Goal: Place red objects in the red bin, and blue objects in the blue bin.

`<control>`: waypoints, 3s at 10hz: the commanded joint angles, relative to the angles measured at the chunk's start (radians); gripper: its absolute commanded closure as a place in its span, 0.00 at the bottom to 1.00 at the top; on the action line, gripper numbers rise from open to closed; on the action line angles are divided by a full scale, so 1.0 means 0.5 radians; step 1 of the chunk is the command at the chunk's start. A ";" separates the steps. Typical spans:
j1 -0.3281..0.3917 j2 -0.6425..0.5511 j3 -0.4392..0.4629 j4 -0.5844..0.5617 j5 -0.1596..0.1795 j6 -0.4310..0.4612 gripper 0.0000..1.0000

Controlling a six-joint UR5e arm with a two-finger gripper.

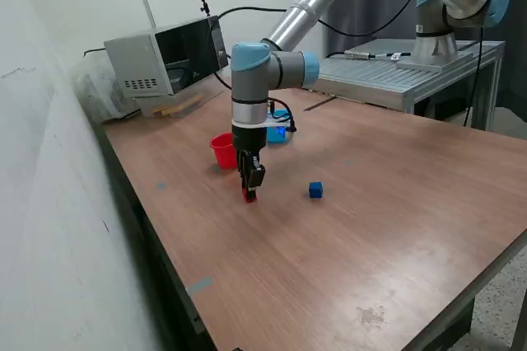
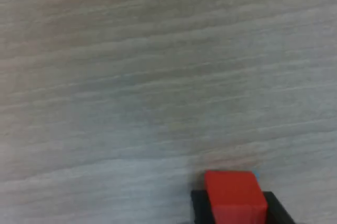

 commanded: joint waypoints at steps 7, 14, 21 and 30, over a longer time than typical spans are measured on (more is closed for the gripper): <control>-0.288 -0.607 0.376 0.172 -0.021 -0.138 1.00; -0.556 -0.703 0.542 0.194 -0.005 -0.236 1.00; -0.526 -0.700 0.542 0.172 0.007 -0.276 1.00; -0.483 -0.685 0.551 0.126 0.062 -0.273 1.00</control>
